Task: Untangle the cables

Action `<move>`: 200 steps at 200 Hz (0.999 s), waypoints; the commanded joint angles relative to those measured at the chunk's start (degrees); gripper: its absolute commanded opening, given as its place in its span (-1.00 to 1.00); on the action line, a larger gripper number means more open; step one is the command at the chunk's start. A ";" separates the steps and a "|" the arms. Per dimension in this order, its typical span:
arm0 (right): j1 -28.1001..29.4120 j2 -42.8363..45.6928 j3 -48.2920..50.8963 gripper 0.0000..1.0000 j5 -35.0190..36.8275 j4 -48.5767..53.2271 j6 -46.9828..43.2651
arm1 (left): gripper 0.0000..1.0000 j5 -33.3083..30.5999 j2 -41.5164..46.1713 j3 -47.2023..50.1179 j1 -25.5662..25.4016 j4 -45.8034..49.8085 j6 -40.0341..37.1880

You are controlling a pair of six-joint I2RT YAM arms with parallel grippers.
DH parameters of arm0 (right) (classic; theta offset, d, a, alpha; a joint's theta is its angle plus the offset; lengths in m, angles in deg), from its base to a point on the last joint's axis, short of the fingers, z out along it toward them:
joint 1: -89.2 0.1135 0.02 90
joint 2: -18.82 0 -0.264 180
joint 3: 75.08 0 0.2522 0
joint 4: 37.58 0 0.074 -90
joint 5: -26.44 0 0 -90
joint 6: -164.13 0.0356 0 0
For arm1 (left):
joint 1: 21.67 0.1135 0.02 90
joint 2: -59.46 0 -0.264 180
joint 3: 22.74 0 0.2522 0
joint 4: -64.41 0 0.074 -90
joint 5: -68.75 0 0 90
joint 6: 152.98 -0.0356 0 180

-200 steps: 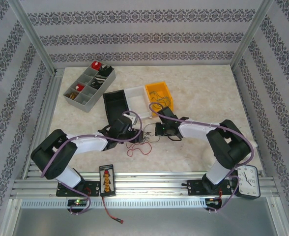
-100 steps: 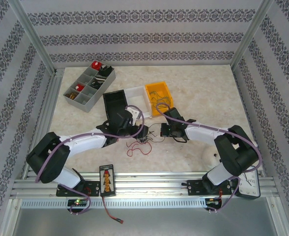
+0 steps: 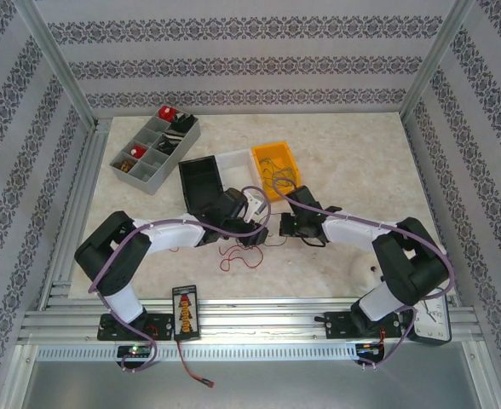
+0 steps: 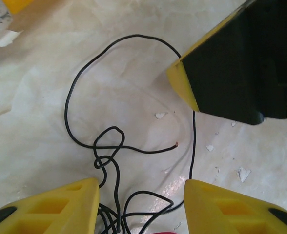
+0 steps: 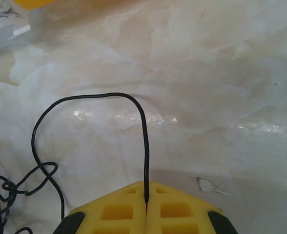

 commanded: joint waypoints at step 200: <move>-7.85 6.51 4.57 -1.00 2.71 4.47 4.15 | -1.00 -4.65 6.55 -1.85 2.84 2.88 -2.62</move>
